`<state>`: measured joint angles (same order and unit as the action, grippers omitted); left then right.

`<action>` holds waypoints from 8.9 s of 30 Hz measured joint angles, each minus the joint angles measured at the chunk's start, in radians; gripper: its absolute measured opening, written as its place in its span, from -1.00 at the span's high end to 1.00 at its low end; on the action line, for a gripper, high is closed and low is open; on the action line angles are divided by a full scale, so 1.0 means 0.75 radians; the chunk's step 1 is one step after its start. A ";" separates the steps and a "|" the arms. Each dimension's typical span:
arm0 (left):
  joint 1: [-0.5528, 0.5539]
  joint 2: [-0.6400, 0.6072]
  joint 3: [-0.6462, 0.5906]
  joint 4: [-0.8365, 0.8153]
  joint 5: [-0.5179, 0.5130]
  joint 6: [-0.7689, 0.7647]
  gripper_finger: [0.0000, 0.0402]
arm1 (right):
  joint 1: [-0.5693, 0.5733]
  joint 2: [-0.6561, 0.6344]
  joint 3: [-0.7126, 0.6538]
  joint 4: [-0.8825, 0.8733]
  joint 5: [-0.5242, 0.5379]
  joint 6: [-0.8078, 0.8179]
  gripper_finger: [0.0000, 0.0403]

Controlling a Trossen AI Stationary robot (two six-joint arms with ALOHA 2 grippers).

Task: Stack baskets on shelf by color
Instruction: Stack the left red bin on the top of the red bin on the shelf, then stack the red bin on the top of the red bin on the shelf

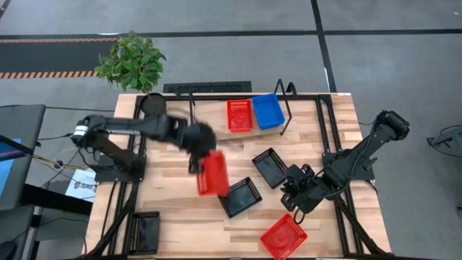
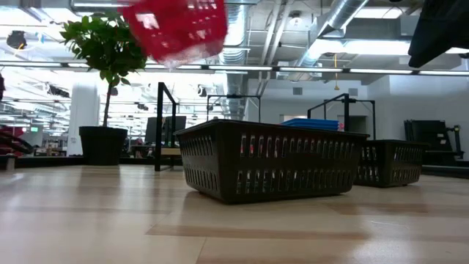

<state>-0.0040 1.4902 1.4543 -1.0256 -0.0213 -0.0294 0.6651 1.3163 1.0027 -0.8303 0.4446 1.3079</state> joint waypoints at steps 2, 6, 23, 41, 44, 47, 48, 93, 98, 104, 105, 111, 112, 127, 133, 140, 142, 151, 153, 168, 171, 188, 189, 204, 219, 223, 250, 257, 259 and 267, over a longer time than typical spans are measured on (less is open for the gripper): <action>0.100 0.000 0.045 0.036 -0.078 0.157 1.00 | 0.000 0.000 0.000 0.000 0.002 -0.002 0.39; 0.297 0.000 0.131 0.193 -0.197 0.368 1.00 | 0.000 0.000 0.000 0.000 0.003 0.001 0.39; 0.728 0.446 0.743 0.019 -0.009 0.601 1.00 | 0.000 0.001 0.000 0.001 0.005 0.072 0.39; 0.750 0.949 1.192 -0.165 0.138 0.827 1.00 | 0.000 0.001 0.000 0.001 0.007 0.111 0.39; 0.750 0.964 1.191 -0.185 0.137 0.886 1.00 | 0.000 0.001 0.000 0.001 0.007 0.111 0.39; 0.750 0.965 1.172 -0.168 0.129 0.934 1.00 | 0.000 0.001 0.000 -0.004 0.007 0.110 0.39; 0.750 0.965 1.172 -0.167 0.130 0.942 1.00 | 0.000 0.001 0.000 -0.005 0.006 0.109 0.39; 0.490 0.802 1.199 -0.459 0.623 0.663 0.50 | 0.017 0.010 0.000 0.002 -0.060 0.216 0.39; 0.306 0.802 1.198 -0.623 0.806 0.731 0.50 | 0.084 0.060 0.000 0.001 -0.159 0.354 0.39; 0.069 0.802 1.198 -0.689 0.962 0.779 0.50 | 0.198 0.201 -0.001 0.002 -0.293 0.538 0.39; 0.029 0.802 1.198 -0.690 0.967 0.779 0.50 | 0.214 0.225 -0.001 0.010 -0.327 0.561 0.39; -0.169 0.802 1.198 -0.727 0.951 0.731 0.50 | 0.293 0.317 -0.001 0.120 -0.428 0.599 0.38; -0.194 0.795 1.197 -0.727 0.934 0.714 0.50 | 0.300 0.322 -0.001 0.139 -0.428 0.599 0.37; -0.388 0.687 1.199 -0.728 0.586 0.545 0.50 | 0.275 0.480 0.000 0.185 -0.558 0.592 0.22; -0.387 0.622 1.198 -0.719 0.457 0.442 0.50 | 0.230 0.493 0.001 0.158 -0.533 0.525 0.61; -0.452 0.455 1.198 -0.626 -0.031 0.270 0.50 | 0.135 0.427 0.001 0.107 -0.437 0.513 0.92; -0.468 0.416 1.199 -0.527 -0.155 0.217 0.50 | 0.111 0.388 0.022 0.042 -0.389 0.514 0.95; -0.492 0.354 1.170 -0.493 -0.529 -0.084 0.50 | 0.074 0.260 0.310 -0.462 0.134 0.513 0.96; -0.492 0.351 1.085 -0.460 -0.644 -0.149 0.50 | 0.064 0.258 0.364 -0.571 0.262 0.514 0.97; -0.498 -0.071 0.067 0.224 -1.177 -0.766 0.34 | -0.207 0.258 0.420 -0.661 0.755 0.372 0.92; -0.472 -0.208 -0.150 0.511 -1.141 -0.735 0.24 | -0.270 0.258 0.420 -0.643 0.798 0.337 0.85; -0.303 -0.282 -0.653 1.455 -0.890 -0.446 -0.10 | -0.553 0.259 0.420 -0.150 0.853 -0.234 0.90; -0.303 -0.281 -0.654 1.455 -0.890 -0.436 -0.10 | -0.566 0.259 0.420 -0.127 0.853 -0.258 0.89; -0.231 -0.215 -0.655 1.447 -0.956 -0.479 -0.10 | -0.639 0.259 0.419 0.307 0.855 -0.709 0.90; -0.228 -0.214 -0.654 1.350 -1.063 -0.616 0.38 | -0.636 0.260 0.419 0.332 0.841 -0.708 0.88; -0.213 -0.214 -0.653 1.336 -1.074 -0.626 0.77 | -0.635 0.260 0.419 0.348 0.844 -0.708 0.89; 0.263 -0.214 -0.252 0.934 -0.520 0.135 1.00 | -0.376 0.169 0.420 -0.009 0.827 -0.606 -0.10; 0.548 -0.201 -0.124 0.867 -0.116 0.376 1.00 | -0.187 0.168 0.420 -0.274 0.791 -0.257 -0.03; 0.623 -0.181 -0.081 0.822 -0.027 0.410 1.00 | -0.158 0.181 0.420 -0.322 0.765 -0.164 -0.02; 0.791 0.110 0.314 0.554 0.203 0.552 1.00 | -0.119 0.220 0.419 -0.400 0.668 -0.007 0.00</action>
<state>0.5891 1.5728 1.6895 -0.6099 0.1313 0.3842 0.5762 1.4811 1.3167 -1.1302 0.9454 1.3026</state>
